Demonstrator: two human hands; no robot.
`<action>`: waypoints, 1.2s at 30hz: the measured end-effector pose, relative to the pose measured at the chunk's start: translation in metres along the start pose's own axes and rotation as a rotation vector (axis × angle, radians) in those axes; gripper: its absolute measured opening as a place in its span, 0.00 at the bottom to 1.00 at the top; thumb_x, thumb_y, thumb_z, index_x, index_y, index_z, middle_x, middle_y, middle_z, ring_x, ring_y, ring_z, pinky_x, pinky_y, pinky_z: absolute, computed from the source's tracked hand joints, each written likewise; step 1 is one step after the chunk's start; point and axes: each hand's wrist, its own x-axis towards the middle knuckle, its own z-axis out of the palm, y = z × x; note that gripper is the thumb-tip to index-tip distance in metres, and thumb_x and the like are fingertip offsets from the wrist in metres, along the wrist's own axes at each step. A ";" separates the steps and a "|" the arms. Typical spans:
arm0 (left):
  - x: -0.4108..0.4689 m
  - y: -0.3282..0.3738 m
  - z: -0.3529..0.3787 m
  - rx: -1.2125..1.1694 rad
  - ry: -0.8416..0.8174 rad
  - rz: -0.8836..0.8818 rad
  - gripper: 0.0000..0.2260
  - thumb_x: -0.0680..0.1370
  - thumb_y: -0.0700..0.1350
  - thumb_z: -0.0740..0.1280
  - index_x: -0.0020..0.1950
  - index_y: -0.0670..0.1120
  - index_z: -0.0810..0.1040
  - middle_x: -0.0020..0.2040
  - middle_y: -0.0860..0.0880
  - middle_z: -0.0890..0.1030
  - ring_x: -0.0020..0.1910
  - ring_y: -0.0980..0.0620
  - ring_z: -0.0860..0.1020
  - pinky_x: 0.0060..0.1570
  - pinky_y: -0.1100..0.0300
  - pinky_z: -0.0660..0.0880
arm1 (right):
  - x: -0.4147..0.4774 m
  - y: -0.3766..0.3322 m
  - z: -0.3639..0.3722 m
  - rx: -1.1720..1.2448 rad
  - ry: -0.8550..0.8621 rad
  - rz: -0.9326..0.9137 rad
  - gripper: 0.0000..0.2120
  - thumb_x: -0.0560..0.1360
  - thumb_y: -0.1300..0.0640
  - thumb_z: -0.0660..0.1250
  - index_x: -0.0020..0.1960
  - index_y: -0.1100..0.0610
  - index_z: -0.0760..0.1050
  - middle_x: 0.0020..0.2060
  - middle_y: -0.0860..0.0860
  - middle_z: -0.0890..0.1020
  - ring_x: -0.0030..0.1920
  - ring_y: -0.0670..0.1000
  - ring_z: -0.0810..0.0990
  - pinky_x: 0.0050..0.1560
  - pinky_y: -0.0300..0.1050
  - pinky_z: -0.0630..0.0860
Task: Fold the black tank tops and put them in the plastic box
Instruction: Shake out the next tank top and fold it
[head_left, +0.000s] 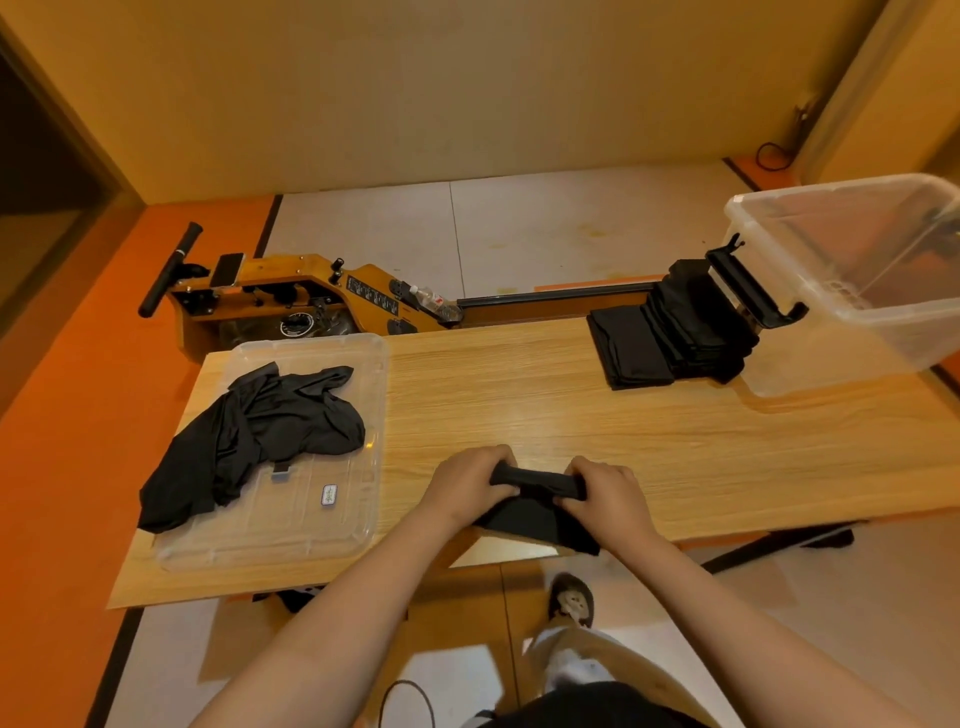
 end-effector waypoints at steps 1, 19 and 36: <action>0.007 0.004 -0.006 0.007 0.033 0.023 0.07 0.75 0.47 0.70 0.52 0.49 0.77 0.49 0.51 0.81 0.49 0.50 0.77 0.43 0.55 0.73 | 0.006 0.001 -0.006 0.006 0.030 -0.005 0.08 0.73 0.51 0.69 0.48 0.52 0.72 0.43 0.49 0.81 0.48 0.53 0.76 0.47 0.42 0.62; 0.043 -0.009 0.043 0.331 0.179 -0.004 0.20 0.79 0.49 0.63 0.70 0.45 0.71 0.70 0.48 0.72 0.70 0.50 0.69 0.73 0.56 0.56 | 0.054 0.036 0.023 -0.150 0.028 -0.248 0.17 0.72 0.48 0.67 0.58 0.53 0.80 0.59 0.51 0.80 0.62 0.53 0.76 0.65 0.51 0.68; 0.069 -0.021 0.045 0.032 0.269 -0.512 0.28 0.80 0.56 0.61 0.77 0.46 0.59 0.73 0.49 0.67 0.72 0.50 0.62 0.71 0.56 0.60 | 0.099 0.073 0.026 -0.051 -0.095 -0.122 0.23 0.78 0.45 0.61 0.70 0.54 0.69 0.64 0.50 0.74 0.65 0.52 0.70 0.69 0.49 0.61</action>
